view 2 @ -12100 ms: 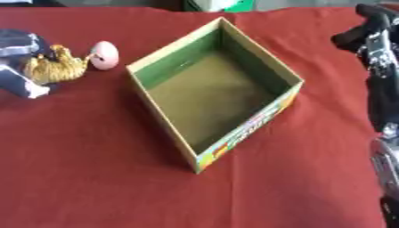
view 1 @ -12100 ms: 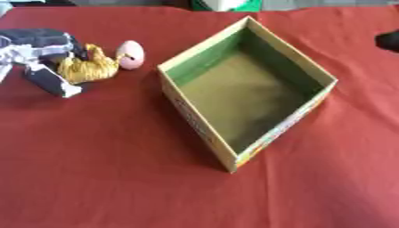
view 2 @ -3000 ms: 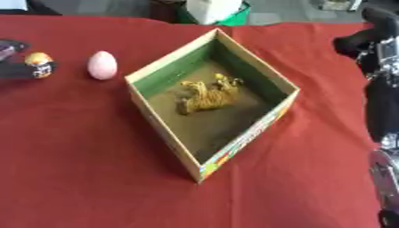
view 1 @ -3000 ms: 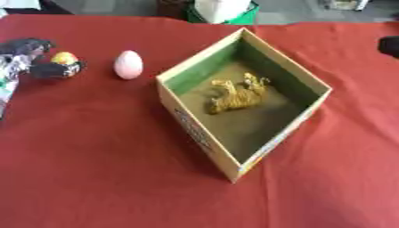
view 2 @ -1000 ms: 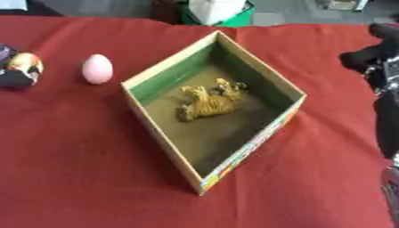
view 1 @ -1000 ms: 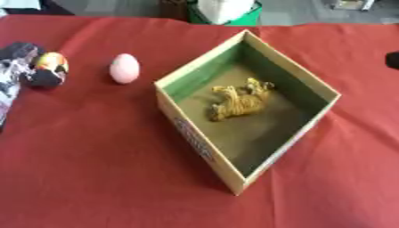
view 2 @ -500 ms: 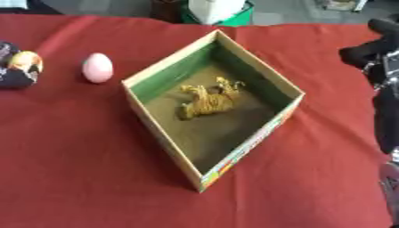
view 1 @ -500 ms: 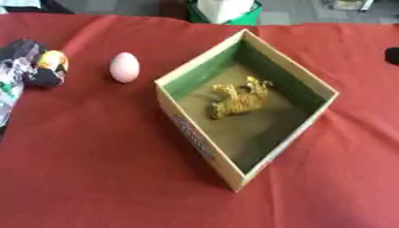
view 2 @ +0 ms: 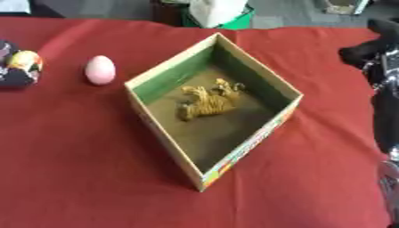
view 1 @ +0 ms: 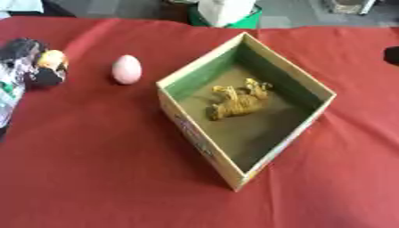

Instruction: Pick up objects on the table and place them in the box.

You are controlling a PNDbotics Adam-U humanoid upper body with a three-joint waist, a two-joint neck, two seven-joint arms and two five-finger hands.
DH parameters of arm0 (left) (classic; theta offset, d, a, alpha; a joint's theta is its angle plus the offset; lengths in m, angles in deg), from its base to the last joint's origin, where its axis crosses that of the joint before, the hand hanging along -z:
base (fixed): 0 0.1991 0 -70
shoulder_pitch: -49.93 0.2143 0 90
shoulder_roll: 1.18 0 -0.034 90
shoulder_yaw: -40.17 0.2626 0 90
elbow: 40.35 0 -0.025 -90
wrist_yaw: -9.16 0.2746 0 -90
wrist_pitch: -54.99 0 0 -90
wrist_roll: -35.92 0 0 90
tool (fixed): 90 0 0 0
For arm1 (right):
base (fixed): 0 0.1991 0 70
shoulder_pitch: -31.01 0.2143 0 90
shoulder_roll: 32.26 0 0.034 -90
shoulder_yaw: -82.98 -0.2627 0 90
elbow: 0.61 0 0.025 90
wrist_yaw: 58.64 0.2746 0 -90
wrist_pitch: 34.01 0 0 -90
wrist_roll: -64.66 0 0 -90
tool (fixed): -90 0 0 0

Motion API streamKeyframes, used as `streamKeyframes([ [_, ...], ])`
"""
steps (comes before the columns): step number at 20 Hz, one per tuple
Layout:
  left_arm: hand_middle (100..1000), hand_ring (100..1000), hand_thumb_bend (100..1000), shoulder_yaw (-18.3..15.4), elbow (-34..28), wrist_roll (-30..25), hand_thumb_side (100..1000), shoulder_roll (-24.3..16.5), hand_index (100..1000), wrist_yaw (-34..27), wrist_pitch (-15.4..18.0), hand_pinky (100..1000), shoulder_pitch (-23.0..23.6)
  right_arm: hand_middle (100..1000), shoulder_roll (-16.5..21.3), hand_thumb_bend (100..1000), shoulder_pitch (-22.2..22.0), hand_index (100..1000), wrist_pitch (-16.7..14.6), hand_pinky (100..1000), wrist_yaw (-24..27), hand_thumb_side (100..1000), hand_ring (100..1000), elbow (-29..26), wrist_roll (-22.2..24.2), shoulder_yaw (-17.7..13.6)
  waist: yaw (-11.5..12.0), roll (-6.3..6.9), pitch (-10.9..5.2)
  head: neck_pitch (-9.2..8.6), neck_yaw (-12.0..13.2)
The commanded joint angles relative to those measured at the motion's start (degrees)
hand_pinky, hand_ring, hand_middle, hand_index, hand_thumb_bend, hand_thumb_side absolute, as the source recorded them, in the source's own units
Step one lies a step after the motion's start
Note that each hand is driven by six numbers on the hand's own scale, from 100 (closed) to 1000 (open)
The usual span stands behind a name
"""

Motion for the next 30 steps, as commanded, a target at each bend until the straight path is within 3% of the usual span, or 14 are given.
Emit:
streamKeyframes([
  [1, 660, 692, 100, -0.14, -1.95, -1.33, 248, -2.47, 680, 1.31, -0.02, 562, -0.72, 513, 0.38, 100, 0.33, 796, 0.10, 757, 0.62, 612, 668, -1.13, -0.01, -0.31, 0.10, 0.33, -1.73, 0.23, -0.15],
  [5, 662, 689, 100, -0.18, -2.76, -2.16, 249, -2.61, 675, 1.74, 0.08, 560, -0.67, 513, 0.30, 100, 0.22, 795, 0.21, 757, 0.72, 609, 667, -1.13, 0.06, -0.27, 0.16, 0.57, -1.96, 0.41, -0.23],
  [7, 605, 650, 100, -0.22, -3.37, -2.06, 254, -2.65, 623, 1.62, 0.18, 538, -0.67, 513, 0.30, 100, 0.15, 796, 0.28, 757, 0.73, 607, 668, -1.13, 0.05, -0.29, 0.23, 0.67, -2.04, 0.48, -0.28],
  [12, 558, 610, 100, 0.62, -7.12, -0.92, 267, -2.63, 542, -0.01, 1.00, 505, -0.90, 513, 0.27, 100, 0.02, 795, 0.36, 757, 0.78, 610, 668, -1.13, -0.02, -0.34, 0.41, 0.80, -2.40, 0.92, -0.42],
  [21, 511, 571, 100, 5.05, -20.38, -3.00, 289, -0.71, 403, 0.46, 4.64, 467, -3.63, 514, 0.26, 100, -0.18, 794, 0.36, 755, 1.08, 609, 668, -1.13, -0.21, -0.33, 0.09, 0.98, -3.87, 3.19, -2.51],
  [27, 514, 573, 100, 8.56, -28.83, -6.56, 298, 3.26, 387, 1.30, 7.65, 474, -6.04, 516, 0.18, 100, -0.06, 794, 0.27, 753, 1.44, 611, 668, -1.13, -0.28, -0.28, -0.61, 1.13, -5.07, 4.57, -3.75],
  [28, 517, 574, 100, 8.97, -29.95, -6.97, 485, 4.09, 387, 1.62, 8.08, 476, -6.36, 516, 0.15, 100, 0.01, 794, 0.22, 752, 1.52, 658, 668, -1.13, -0.31, -0.28, -0.76, 1.14, -5.26, 4.66, -3.92],
  [29, 516, 574, 100, 9.37, -31.08, -7.34, 300, 4.95, 388, 1.94, 8.56, 477, -6.60, 517, 0.19, 100, 0.10, 794, 0.13, 752, 1.59, 615, 669, -1.13, -0.35, -0.27, -0.95, 1.16, -5.47, 4.78, -4.02],
  [30, 516, 575, 100, 9.78, -32.16, -7.74, 301, 5.78, 388, 2.29, 8.98, 477, -6.78, 517, 0.29, 100, 0.18, 795, 0.05, 752, 1.67, 616, 669, -1.13, -0.40, -0.26, -1.10, 1.18, -5.68, 4.93, -4.10],
])
